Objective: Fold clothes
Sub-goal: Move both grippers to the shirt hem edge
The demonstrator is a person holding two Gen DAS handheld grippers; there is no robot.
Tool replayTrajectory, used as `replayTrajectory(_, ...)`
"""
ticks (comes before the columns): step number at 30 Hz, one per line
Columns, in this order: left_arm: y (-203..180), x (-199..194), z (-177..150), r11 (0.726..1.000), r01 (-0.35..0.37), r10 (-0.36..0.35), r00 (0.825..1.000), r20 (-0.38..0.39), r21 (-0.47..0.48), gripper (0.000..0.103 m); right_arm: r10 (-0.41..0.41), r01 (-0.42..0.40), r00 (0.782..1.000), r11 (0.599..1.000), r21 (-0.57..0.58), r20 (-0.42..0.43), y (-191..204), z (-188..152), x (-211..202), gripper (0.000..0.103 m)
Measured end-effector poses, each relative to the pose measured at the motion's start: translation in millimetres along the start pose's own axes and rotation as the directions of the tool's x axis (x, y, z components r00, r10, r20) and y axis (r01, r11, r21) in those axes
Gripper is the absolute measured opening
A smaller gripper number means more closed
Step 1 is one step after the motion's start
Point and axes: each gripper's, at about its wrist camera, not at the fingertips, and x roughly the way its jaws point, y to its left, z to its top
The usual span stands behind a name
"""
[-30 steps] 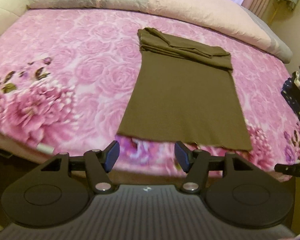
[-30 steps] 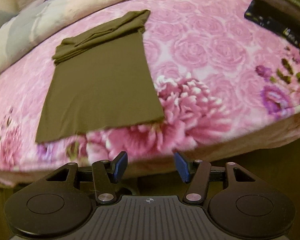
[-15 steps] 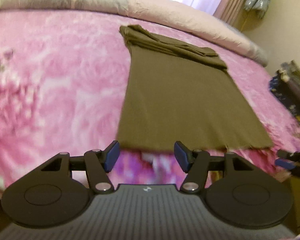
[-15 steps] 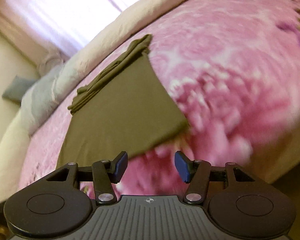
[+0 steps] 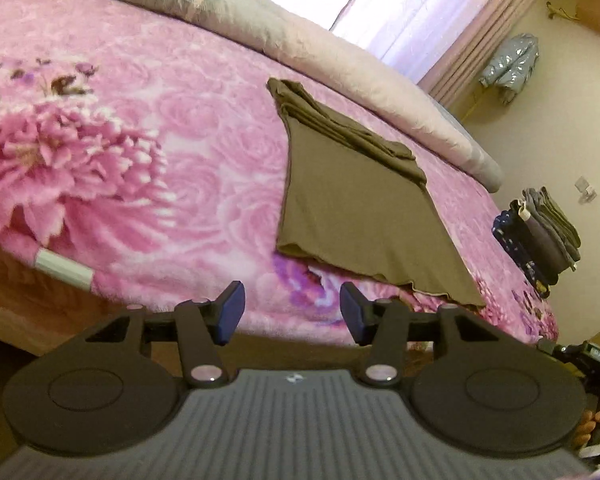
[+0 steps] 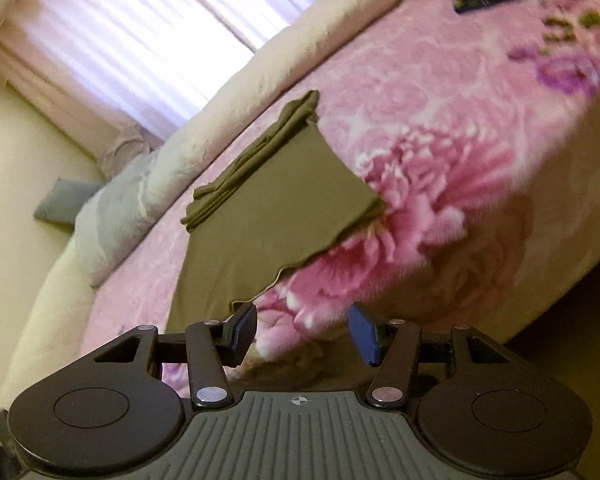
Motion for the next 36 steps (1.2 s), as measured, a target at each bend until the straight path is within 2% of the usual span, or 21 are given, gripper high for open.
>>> replayTrajectory(4,-2.9,4.9,11.0,1.0,0.012,-0.012,1.0,0.006,0.007,0.048,0.027,-0.027,0.999,0.999,-0.025,-0.018,-3.1,16.6,11.8,0.055)
replayTrajectory(10,8.6,46.8,24.5,1.0,0.014,-0.015,0.999,-0.047,-0.028,0.052,0.034,-0.035,0.997,0.999,-0.017,-0.065,-30.2,45.6,49.2,0.055)
replayTrajectory(18,25.4,106.0,43.2,0.997,0.01,-0.02,0.993,-0.119,-0.081,0.052,0.034,-0.02,0.993,0.993,0.117,-0.117,-94.0,97.7,111.7,0.055)
replayTrajectory(21,36.3,132.4,50.9,0.991,0.043,-0.064,0.985,-0.158,-0.128,0.052,0.079,-0.053,0.985,0.984,0.172,-0.152,-112.2,114.3,133.3,0.055)
replayTrajectory(25,47.5,147.0,59.2,0.978,0.119,-0.148,0.974,-0.171,-0.171,0.053,0.176,-0.131,0.96,0.97,0.206,-0.219,-120.0,128.7,150.0,0.055)
replayTrajectory(29,57.3,160.5,63.8,0.948,0.206,-0.257,0.945,-0.204,-0.244,0.054,0.287,-0.221,0.916,0.944,0.244,-0.28,-131.5,132.7,162.6,0.055)
replayTrajectory(31,61.1,167.9,65.2,0.93,0.243,-0.307,0.926,-0.22,-0.277,0.054,0.323,-0.248,0.901,0.931,0.269,-0.289,-136.2,134.5,168.1,0.055)
replayTrajectory(36,57.4,190.9,69.8,0.905,0.28,-0.364,0.9,-0.239,-0.321,0.051,0.377,-0.292,0.873,0.912,0.287,-0.308,-134.1,139.2,188.4,0.055)
